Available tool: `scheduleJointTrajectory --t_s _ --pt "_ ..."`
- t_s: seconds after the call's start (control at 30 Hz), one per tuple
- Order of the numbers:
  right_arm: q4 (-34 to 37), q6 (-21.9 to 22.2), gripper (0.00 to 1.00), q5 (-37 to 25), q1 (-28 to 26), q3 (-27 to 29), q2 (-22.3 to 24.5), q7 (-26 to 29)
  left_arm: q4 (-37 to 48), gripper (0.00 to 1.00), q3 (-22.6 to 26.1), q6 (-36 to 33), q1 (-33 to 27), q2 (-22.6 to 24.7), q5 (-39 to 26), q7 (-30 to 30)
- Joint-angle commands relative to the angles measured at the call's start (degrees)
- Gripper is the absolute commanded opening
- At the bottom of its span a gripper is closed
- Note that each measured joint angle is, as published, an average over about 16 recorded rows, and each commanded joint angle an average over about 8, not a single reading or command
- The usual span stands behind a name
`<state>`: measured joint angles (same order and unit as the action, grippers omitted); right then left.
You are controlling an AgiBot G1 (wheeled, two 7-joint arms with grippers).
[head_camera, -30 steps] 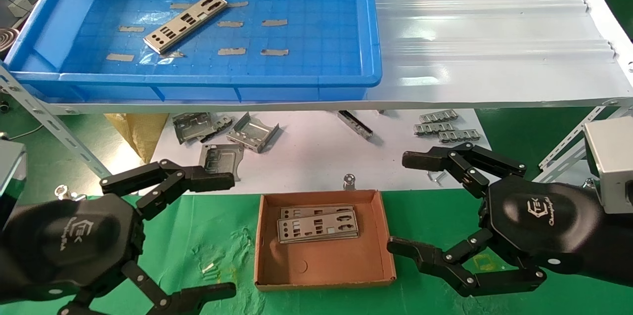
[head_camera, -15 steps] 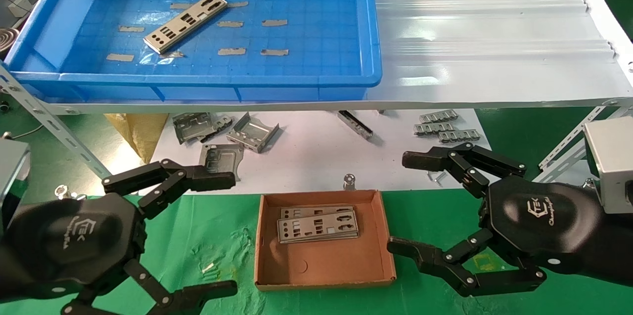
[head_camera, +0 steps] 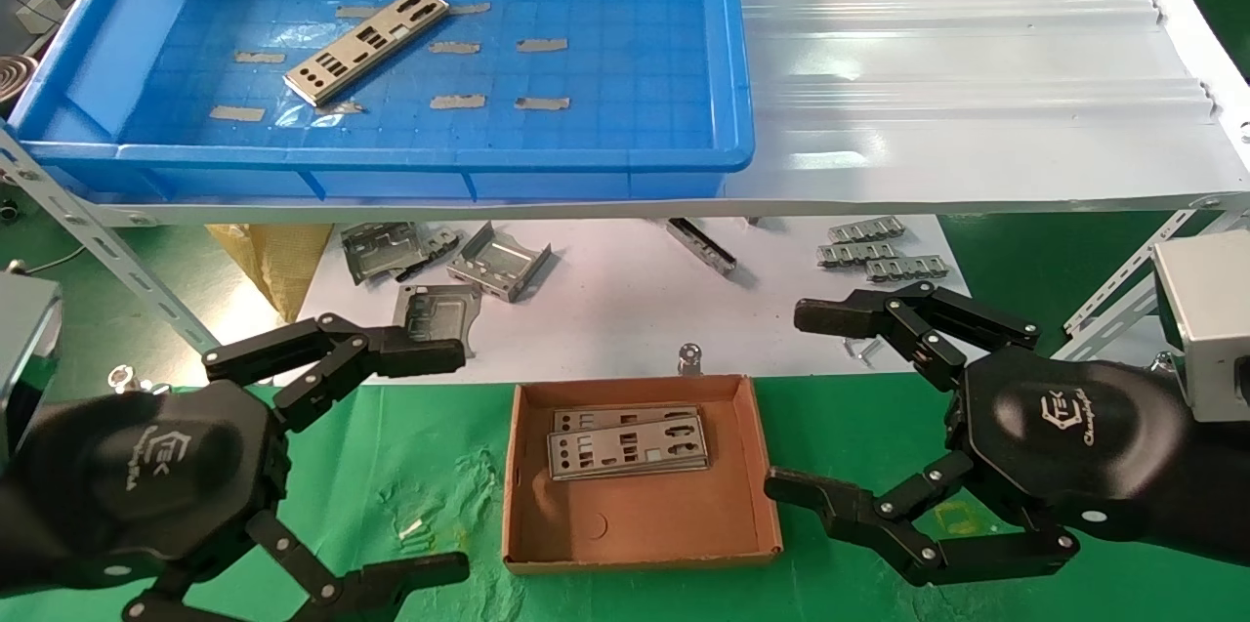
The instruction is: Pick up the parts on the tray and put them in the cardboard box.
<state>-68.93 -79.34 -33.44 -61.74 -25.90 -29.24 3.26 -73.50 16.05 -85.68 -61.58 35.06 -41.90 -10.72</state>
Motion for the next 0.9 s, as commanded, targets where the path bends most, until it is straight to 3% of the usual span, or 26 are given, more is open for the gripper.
scheduleJointTrajectory --t_s 0.03,0.9 --pt "0.0 0.0 1.0 0.0 0.0 0.0 0.0 0.0 0.01 1.0 0.01 0.01 -0.01 0.01 -0.01 0.0" --pt "0.0 0.0 1.0 0.0 0.0 0.0 0.0 0.0 0.06 1.0 0.05 0.03 -0.04 0.04 -0.03 0.0"
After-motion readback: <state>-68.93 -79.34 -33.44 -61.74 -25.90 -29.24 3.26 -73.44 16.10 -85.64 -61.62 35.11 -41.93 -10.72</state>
